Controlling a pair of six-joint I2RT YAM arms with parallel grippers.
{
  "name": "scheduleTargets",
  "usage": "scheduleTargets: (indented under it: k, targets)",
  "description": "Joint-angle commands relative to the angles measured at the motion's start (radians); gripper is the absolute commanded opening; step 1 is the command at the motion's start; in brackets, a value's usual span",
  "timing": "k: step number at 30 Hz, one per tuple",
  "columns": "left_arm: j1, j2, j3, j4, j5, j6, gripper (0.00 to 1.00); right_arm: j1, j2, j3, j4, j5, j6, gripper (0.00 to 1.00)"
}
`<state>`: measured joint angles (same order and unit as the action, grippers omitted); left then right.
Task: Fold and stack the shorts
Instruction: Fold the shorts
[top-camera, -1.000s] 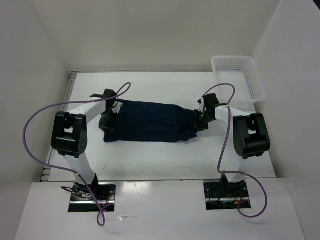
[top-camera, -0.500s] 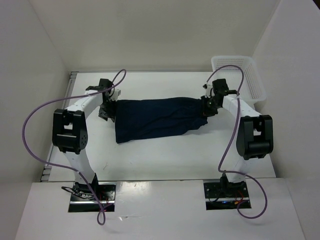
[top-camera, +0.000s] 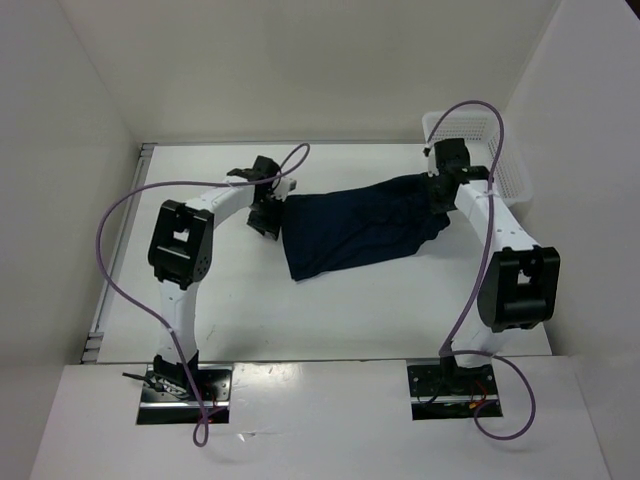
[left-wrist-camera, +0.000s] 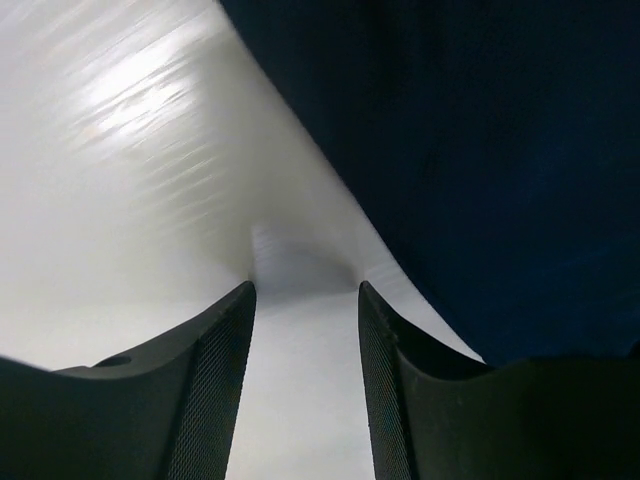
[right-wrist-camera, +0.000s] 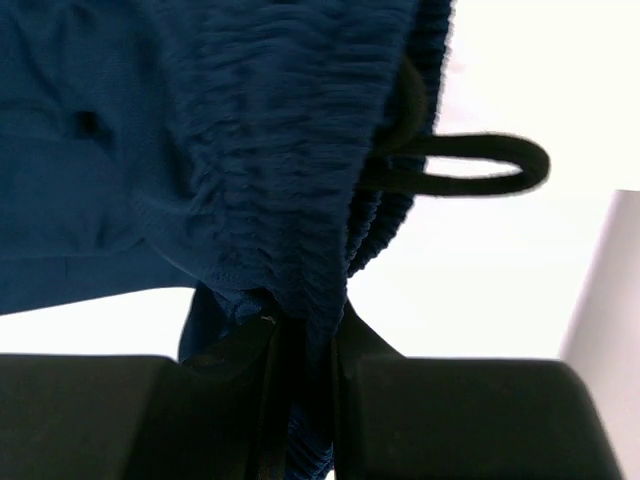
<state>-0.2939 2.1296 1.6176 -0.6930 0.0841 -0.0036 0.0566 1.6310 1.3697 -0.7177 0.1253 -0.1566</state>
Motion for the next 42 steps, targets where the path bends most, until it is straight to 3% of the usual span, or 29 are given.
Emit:
scheduleTargets:
  k: [1,6,13,16,24,33,39,40,41,42]
  targets:
    - [-0.053,0.061,0.031,0.036,0.011,0.004,0.53,0.086,-0.051,0.065,0.026,0.131,-0.046,0.0]
    - [-0.065,0.138,0.088,0.046,0.0,0.004,0.51,0.141,0.002,0.132,-0.008,0.145,0.031,0.0]
    - [-0.065,0.188,0.108,0.046,0.034,0.004,0.36,0.443,0.113,0.219,-0.043,0.145,0.087,0.0]
    - [-0.065,0.188,0.117,0.046,0.034,0.004,0.31,0.503,0.179,0.258,-0.032,0.145,0.118,0.0]
    - [-0.065,0.168,0.099,0.046,0.014,0.004,0.26,0.621,0.344,0.412,-0.022,0.109,0.209,0.0]
    - [-0.065,0.158,0.088,0.046,0.074,0.004,0.04,0.67,0.409,0.551,-0.031,0.142,0.262,0.0]
    - [-0.065,0.167,0.088,0.055,0.083,0.004,0.03,0.726,0.444,0.551,-0.022,0.116,0.262,0.0]
    - [-0.065,0.167,0.088,0.055,0.083,0.004,0.08,0.735,0.457,0.551,-0.022,0.106,0.262,0.01]
    - [-0.054,0.167,0.088,0.055,0.083,0.004,0.1,0.735,0.469,0.551,-0.022,0.09,0.262,0.06]
    - [-0.054,0.156,0.088,0.055,0.083,0.004,0.14,0.735,0.469,0.551,-0.013,0.079,0.262,0.19]
